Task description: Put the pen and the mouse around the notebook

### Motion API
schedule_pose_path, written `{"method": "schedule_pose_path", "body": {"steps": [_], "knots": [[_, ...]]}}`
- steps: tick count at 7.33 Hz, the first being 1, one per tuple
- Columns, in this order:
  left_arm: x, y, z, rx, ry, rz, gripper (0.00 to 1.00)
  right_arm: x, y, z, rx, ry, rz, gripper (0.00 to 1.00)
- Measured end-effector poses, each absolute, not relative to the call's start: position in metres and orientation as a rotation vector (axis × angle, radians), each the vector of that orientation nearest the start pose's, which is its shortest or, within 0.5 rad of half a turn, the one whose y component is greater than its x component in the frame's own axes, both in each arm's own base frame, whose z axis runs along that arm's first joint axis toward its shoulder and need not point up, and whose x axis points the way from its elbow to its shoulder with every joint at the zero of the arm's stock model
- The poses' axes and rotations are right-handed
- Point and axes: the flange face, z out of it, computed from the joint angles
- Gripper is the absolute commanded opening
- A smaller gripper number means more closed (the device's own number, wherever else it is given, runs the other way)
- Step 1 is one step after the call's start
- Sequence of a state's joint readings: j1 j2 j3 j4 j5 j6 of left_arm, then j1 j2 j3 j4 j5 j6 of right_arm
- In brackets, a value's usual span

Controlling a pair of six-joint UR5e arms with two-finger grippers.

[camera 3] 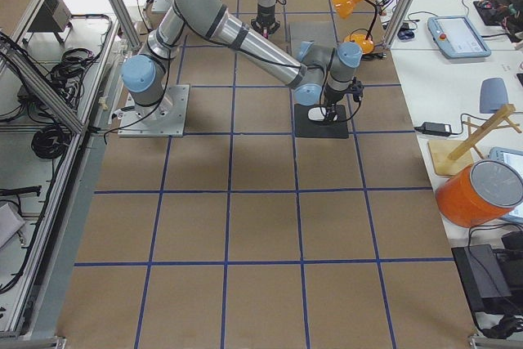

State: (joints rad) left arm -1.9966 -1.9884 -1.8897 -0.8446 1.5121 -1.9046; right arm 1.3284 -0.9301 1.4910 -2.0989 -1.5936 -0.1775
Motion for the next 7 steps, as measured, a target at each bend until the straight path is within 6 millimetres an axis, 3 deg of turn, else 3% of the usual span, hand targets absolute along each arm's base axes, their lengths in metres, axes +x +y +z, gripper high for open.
{"method": "schedule_pose_path", "body": {"steps": [1, 2, 3, 4, 5, 7], "knots": [[-0.367, -0.454, 0.183, -2.11, 2.335, 0.091, 0.0, -0.036, -0.695, 0.192, 0.101, 3.158, 0.046, 1.0], [-0.37, -0.454, 0.18, -2.098, 2.338, 0.091, 0.68, -0.031, -0.696, 0.198, 0.092, 3.164, 0.03, 1.0], [-0.371, -0.454, 0.176, -2.092, 2.334, 0.095, 0.92, -0.022, -0.696, 0.212, 0.071, 3.172, 0.011, 1.0], [-0.372, -0.455, 0.176, -2.096, 2.33, 0.094, 1.0, -0.014, -0.694, 0.233, 0.054, 3.176, 0.003, 1.0], [-0.372, -0.456, 0.181, -2.101, 2.335, 0.086, 1.0, -0.007, -0.689, 0.266, 0.041, 3.177, 0.007, 1.0], [-0.364, -0.461, 0.209, -2.019, 2.439, 0.039, 1.0, 0.006, -0.665, 0.348, 0.022, 3.177, 0.015, 1.0]]}}
